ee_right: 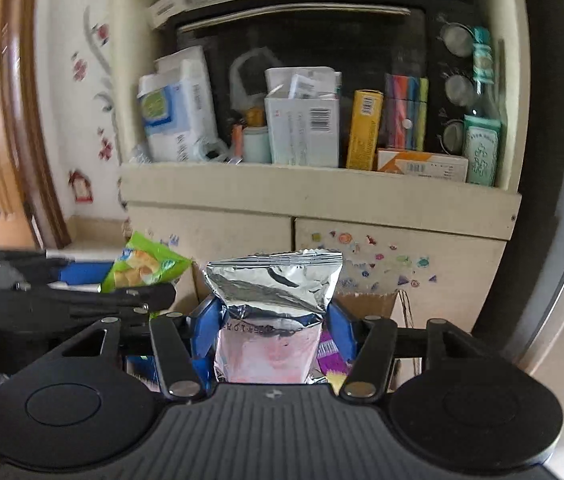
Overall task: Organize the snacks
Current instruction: 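Release the silver packet into the box while the left tool releases the green packet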
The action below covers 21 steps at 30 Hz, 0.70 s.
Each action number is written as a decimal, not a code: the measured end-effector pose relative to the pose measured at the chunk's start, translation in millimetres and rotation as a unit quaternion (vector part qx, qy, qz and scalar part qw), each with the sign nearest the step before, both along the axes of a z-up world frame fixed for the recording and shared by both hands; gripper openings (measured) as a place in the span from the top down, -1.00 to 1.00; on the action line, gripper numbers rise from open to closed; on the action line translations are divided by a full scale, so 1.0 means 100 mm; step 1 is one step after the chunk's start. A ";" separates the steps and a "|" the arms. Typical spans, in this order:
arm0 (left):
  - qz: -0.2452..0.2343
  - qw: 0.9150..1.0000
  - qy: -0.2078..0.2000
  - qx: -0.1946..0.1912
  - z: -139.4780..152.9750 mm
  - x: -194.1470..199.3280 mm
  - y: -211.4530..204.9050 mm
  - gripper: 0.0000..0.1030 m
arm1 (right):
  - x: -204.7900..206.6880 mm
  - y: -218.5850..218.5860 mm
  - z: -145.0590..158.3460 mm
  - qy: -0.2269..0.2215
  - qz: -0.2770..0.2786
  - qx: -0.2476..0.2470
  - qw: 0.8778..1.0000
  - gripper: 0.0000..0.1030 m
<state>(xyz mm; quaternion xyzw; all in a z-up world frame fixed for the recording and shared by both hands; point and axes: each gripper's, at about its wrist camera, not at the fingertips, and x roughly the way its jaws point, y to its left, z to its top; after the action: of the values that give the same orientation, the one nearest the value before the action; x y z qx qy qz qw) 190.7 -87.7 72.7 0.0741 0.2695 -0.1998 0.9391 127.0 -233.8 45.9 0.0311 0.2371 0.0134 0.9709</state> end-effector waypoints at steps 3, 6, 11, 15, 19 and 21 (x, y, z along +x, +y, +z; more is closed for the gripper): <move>0.010 0.999 0.029 -0.015 -0.07 0.20 0.00 -0.20 | 0.13 -0.06 -0.02 -0.015 -0.042 0.010 0.999 -0.64; 0.019 0.999 0.033 -0.028 -0.12 0.20 0.04 -0.45 | 0.13 -0.12 0.00 -0.022 -0.042 0.038 0.998 -0.76; 0.011 1.000 0.021 -0.001 -0.07 0.11 0.04 -0.49 | 0.11 -0.13 0.02 -0.008 -0.033 0.043 0.999 -0.81; 0.004 1.000 0.021 0.014 -0.04 0.03 0.11 -0.53 | 0.07 -0.10 0.02 0.006 -0.017 0.027 0.999 -0.82; -0.001 0.999 0.027 0.033 -0.06 -0.07 0.19 -0.57 | -0.02 0.01 -0.04 0.028 0.022 -0.003 0.999 -0.83; -0.002 0.999 0.029 0.045 -0.09 -0.12 0.25 -0.57 | -0.07 0.07 -0.08 0.038 0.043 -0.016 0.998 -0.83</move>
<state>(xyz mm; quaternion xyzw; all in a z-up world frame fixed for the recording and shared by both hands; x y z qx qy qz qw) 179.0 -63.0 63.9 0.1111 0.3053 -0.1912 0.9262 120.0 -227.2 38.3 0.0060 0.2748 0.0499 0.9602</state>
